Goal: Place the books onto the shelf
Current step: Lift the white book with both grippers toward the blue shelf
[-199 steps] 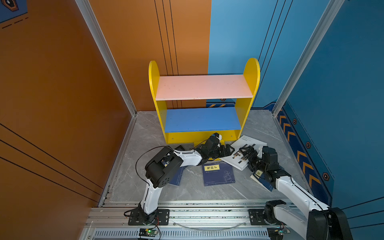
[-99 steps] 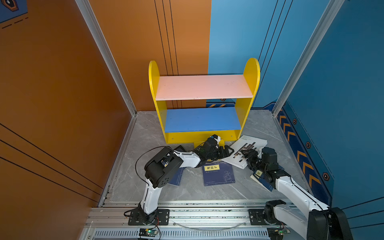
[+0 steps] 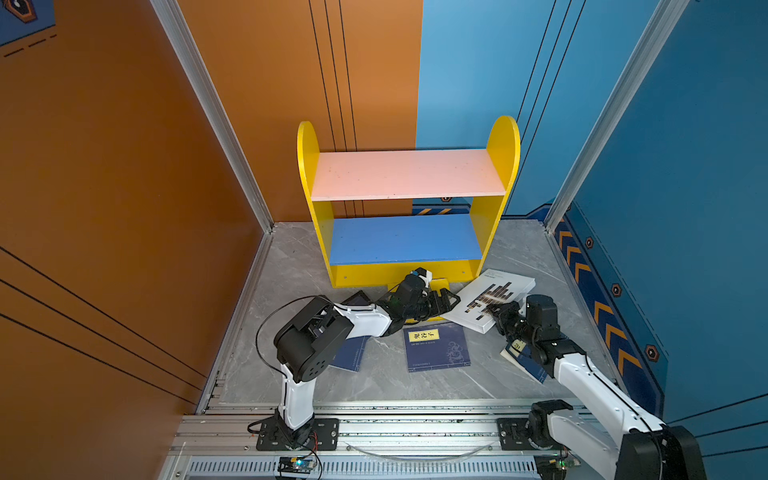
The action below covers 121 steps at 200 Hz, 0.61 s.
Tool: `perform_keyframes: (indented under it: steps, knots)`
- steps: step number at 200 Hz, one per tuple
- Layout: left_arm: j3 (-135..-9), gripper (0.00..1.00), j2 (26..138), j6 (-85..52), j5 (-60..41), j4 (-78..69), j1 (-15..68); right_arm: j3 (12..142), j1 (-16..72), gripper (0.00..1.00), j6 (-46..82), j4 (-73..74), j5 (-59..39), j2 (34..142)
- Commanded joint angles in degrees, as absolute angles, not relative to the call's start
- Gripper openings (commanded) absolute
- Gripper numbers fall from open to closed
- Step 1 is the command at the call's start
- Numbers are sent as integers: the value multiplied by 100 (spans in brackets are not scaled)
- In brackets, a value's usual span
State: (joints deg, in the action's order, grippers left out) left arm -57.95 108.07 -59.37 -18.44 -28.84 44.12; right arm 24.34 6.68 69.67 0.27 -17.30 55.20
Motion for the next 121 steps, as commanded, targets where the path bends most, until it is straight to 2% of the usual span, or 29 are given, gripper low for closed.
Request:
perform_keyframes:
  steps: [1, 80, 96, 121]
  knots:
    - [-5592, 91, 10155, -5731, -1676, -2643, 4255, 2622, 618, 24, 6832, -485, -1546, 5211]
    - [-4590, 92, 8362, -6569, -1879, -1898, 4123, 3305, 777, 22, 7308, -1216, -1231, 3510]
    - [-4419, 92, 7844, -6588, -1771, -1572, 4106, 3479, 1141, 23, 7442, -1268, -863, 3249]
    - [-4350, 94, 7091, -6557, -1762, -1079, 4025, 3409, 2170, 23, 7755, -1015, 340, 2936]
